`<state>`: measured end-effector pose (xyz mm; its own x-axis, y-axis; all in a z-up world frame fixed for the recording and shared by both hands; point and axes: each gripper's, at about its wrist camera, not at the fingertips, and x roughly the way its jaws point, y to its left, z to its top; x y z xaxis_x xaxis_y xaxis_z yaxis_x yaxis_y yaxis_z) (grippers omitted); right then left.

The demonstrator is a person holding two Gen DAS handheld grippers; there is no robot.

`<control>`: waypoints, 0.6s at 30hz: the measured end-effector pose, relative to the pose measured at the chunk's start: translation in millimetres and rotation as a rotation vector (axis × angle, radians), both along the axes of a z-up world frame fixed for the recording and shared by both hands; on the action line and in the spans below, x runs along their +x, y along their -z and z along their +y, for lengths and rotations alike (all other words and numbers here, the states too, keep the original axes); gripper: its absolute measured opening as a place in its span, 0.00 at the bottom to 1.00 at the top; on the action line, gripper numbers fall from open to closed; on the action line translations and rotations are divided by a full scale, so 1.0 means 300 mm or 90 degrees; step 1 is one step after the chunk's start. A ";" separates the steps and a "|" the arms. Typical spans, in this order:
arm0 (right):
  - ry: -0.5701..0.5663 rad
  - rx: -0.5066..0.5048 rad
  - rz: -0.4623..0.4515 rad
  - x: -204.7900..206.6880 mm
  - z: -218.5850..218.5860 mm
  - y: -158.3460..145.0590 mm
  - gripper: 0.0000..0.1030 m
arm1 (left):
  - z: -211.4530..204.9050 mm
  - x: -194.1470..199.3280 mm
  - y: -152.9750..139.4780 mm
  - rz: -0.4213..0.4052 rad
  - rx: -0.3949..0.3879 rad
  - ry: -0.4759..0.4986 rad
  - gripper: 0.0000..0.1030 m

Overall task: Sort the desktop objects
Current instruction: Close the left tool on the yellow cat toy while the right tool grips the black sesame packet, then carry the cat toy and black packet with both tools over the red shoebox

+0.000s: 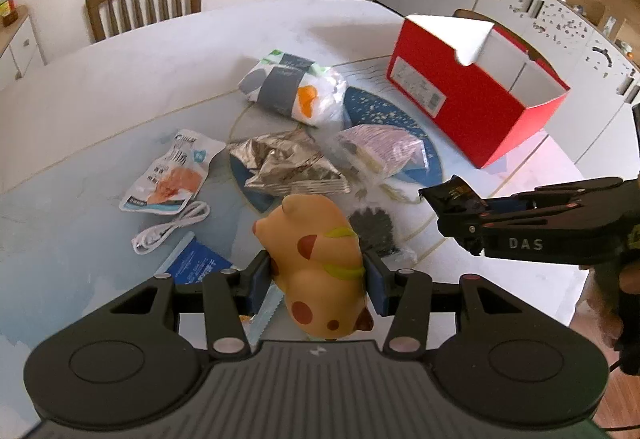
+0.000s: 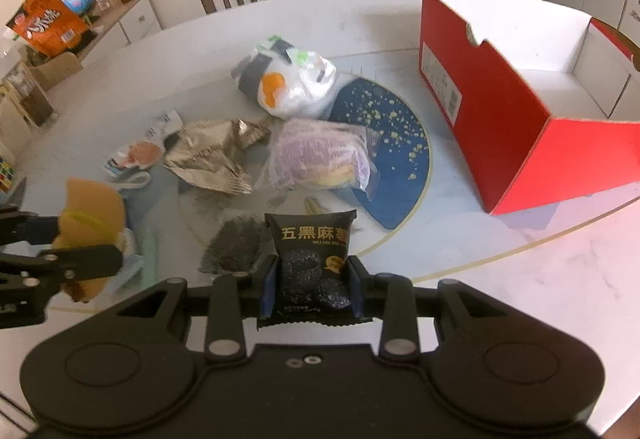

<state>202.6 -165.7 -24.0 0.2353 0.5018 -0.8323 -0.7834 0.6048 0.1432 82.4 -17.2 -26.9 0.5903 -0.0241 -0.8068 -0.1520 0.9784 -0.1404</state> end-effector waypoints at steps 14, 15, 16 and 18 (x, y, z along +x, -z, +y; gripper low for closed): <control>0.000 0.055 0.005 0.037 -0.101 -0.190 0.33 | -0.069 0.047 -0.143 -0.039 0.004 0.033 0.47; -0.001 0.060 0.001 0.050 -0.108 -0.205 0.33 | -0.078 0.055 -0.159 -0.044 0.008 0.037 0.47; -0.001 0.066 -0.003 0.066 -0.116 -0.220 0.33 | -0.087 0.066 -0.173 -0.048 0.012 0.039 0.47; -0.003 0.073 -0.007 0.100 -0.129 -0.244 0.33 | -0.104 0.094 -0.200 -0.055 0.012 0.041 0.47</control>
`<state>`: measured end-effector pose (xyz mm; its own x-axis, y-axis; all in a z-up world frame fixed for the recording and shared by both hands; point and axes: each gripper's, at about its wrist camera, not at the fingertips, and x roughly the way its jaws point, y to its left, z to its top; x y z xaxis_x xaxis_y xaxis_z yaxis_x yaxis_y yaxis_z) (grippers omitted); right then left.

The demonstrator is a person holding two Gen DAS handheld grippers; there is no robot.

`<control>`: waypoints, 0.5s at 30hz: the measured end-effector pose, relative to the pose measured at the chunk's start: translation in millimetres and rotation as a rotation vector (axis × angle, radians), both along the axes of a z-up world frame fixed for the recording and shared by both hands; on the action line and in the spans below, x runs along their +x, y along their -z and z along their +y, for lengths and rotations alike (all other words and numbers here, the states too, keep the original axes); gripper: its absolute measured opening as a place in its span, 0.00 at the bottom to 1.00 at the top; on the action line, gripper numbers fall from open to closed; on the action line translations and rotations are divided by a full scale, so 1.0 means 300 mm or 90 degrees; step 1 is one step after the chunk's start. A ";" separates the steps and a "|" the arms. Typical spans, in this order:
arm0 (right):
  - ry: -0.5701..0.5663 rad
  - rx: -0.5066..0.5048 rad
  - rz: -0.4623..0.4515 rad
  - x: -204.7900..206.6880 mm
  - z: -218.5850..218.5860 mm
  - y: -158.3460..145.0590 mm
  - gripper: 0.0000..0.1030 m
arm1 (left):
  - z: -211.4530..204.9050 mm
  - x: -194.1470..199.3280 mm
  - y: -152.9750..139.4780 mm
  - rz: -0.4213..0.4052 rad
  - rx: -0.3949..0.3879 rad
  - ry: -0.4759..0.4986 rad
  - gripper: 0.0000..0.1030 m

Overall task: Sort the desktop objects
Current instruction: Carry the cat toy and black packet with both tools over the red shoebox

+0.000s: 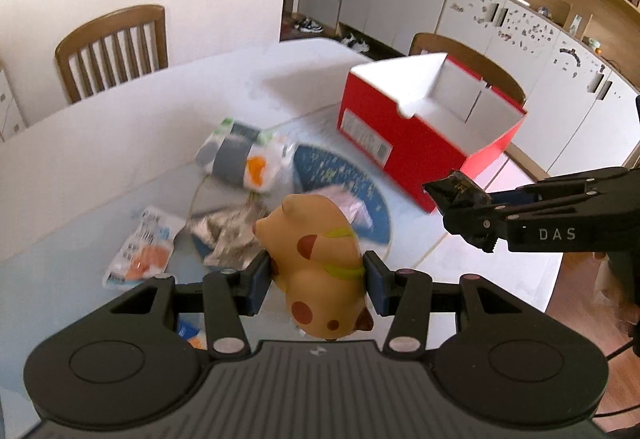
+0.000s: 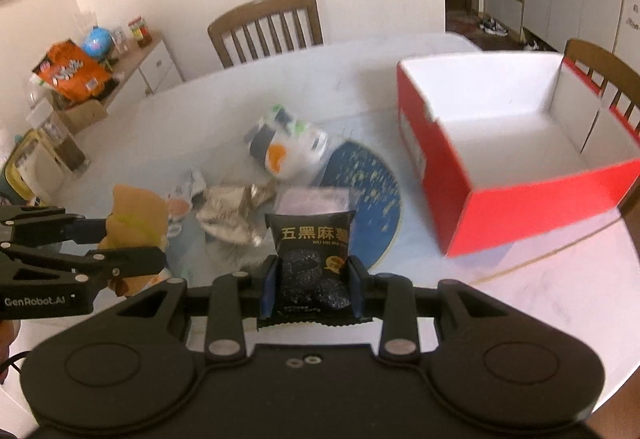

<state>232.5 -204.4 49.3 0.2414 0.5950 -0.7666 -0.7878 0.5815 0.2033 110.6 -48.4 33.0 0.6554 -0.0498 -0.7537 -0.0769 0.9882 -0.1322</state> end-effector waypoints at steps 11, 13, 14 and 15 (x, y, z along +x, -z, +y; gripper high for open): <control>-0.023 -0.002 -0.014 0.241 -0.072 -0.056 0.33 | -0.148 0.211 -0.050 -0.008 0.004 -0.003 0.47; -0.024 -0.003 -0.016 0.288 -0.088 -0.060 0.33 | -0.182 0.256 -0.049 -0.006 0.004 -0.004 0.47; -0.023 -0.003 -0.018 0.314 -0.096 -0.062 0.33 | -0.200 0.278 -0.050 -0.005 0.005 -0.001 0.47; -0.021 -0.004 -0.019 0.334 -0.103 -0.065 0.33 | -0.214 0.297 -0.048 -0.004 0.006 0.001 0.47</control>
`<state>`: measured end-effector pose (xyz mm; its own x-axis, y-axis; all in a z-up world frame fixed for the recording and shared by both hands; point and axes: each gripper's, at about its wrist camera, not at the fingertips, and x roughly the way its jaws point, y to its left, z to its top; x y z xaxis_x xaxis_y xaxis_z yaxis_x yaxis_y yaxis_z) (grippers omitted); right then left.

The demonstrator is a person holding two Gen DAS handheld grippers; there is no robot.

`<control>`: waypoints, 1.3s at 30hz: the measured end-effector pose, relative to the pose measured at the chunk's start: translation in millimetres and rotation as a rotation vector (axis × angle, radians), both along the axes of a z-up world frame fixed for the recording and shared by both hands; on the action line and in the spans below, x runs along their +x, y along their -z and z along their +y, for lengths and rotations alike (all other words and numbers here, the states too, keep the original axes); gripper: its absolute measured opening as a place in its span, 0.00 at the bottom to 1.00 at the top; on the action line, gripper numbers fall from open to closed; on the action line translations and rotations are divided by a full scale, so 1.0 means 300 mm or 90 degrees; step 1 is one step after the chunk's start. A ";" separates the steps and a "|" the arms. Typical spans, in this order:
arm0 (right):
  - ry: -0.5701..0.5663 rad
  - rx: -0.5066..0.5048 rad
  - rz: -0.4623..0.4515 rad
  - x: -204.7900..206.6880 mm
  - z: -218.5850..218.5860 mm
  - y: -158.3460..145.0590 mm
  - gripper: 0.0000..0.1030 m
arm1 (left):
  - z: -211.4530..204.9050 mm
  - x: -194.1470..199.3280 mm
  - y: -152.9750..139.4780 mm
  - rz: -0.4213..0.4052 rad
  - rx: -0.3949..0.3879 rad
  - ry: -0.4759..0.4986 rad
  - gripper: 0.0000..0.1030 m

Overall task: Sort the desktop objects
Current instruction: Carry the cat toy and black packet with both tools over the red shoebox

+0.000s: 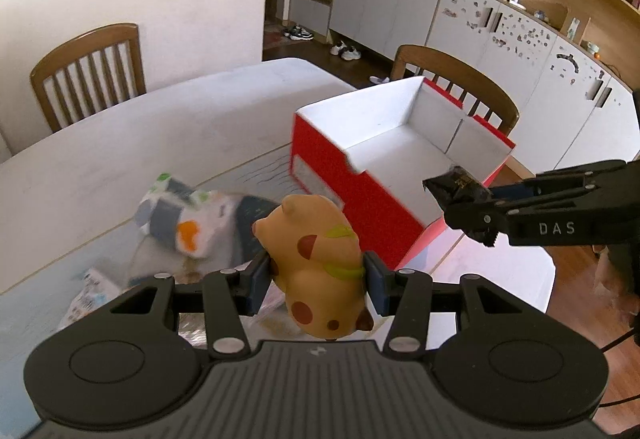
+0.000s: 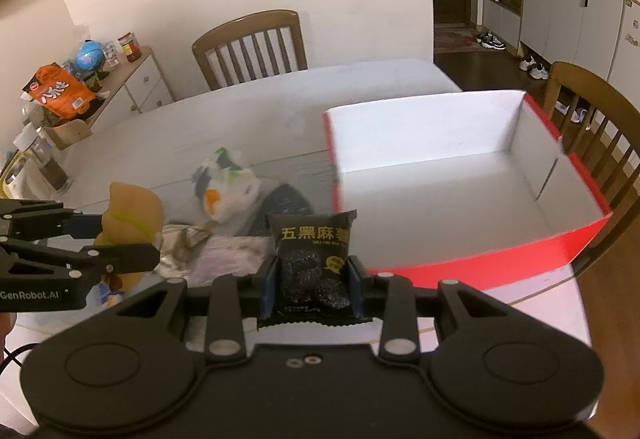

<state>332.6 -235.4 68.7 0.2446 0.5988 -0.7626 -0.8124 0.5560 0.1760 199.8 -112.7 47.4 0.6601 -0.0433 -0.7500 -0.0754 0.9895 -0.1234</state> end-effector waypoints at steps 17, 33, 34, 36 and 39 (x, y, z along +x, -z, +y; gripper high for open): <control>-0.010 -0.020 -0.009 0.326 -0.093 0.013 0.33 | -0.226 0.333 0.029 0.031 0.005 0.008 0.48; -0.032 -0.075 -0.028 0.500 -0.065 0.123 0.33 | -0.317 0.618 0.169 0.090 0.044 0.043 0.48; -0.035 -0.079 -0.027 0.510 -0.060 0.135 0.33 | -0.317 0.634 0.179 0.096 0.046 0.044 0.48; -0.040 -0.091 -0.024 0.530 -0.050 0.160 0.33 | -0.315 0.668 0.200 0.107 0.043 0.054 0.48; -0.056 -0.117 -0.035 0.561 -0.024 0.198 0.33 | -0.310 0.725 0.238 0.135 0.050 0.059 0.48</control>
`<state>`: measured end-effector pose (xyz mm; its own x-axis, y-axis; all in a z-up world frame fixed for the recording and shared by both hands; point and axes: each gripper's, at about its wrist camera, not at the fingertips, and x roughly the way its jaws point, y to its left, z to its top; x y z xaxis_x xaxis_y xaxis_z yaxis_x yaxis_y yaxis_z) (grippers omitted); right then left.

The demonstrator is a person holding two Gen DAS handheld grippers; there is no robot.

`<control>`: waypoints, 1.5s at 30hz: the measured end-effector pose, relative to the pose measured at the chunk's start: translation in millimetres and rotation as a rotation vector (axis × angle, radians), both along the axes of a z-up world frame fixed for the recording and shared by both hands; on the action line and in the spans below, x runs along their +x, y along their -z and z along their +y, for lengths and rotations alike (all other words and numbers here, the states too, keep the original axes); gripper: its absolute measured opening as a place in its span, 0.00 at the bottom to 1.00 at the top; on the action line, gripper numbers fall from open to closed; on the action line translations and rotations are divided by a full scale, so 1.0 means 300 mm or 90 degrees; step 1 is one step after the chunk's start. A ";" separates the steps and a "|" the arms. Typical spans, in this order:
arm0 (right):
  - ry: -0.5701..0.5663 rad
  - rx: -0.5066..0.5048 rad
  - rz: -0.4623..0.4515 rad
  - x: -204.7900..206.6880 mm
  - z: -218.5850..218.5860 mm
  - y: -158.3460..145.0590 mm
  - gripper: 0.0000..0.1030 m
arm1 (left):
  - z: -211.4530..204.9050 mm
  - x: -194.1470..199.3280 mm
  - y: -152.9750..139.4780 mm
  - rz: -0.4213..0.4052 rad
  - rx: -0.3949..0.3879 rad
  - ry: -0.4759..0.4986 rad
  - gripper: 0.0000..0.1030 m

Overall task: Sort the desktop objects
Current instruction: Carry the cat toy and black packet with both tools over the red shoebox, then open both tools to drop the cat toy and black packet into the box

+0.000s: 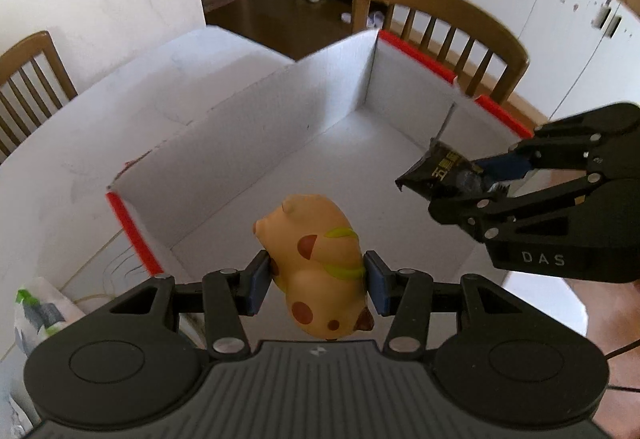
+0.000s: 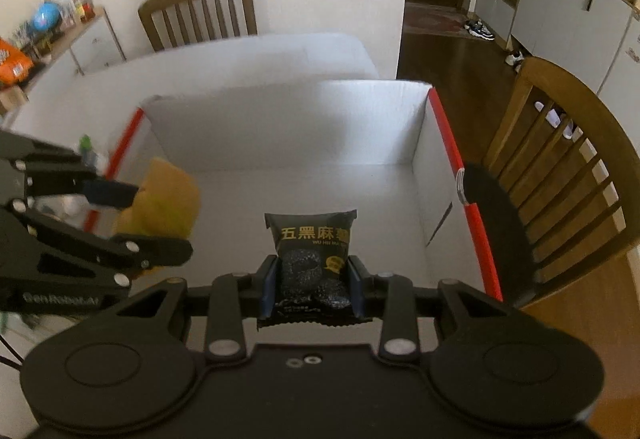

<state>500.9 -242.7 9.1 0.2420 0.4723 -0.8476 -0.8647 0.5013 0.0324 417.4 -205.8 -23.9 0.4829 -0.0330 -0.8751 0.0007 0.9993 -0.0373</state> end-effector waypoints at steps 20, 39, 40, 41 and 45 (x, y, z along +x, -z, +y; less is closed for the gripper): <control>-0.041 -0.092 0.035 0.093 0.086 0.159 0.33 | -0.014 0.131 0.198 0.103 0.012 0.043 0.48; -0.074 -0.138 0.061 0.084 0.120 0.218 0.36 | -0.023 0.170 0.238 0.188 0.015 0.069 0.51; -0.073 -0.138 0.060 0.084 0.120 0.219 0.37 | -0.021 0.169 0.237 0.189 0.012 0.065 0.58; -0.073 -0.138 0.060 0.085 0.118 0.218 0.37 | -0.016 0.167 0.232 0.187 0.005 0.059 0.62; -0.073 -0.131 0.056 0.087 0.104 0.209 0.41 | -0.003 0.154 0.197 0.167 -0.015 0.029 0.71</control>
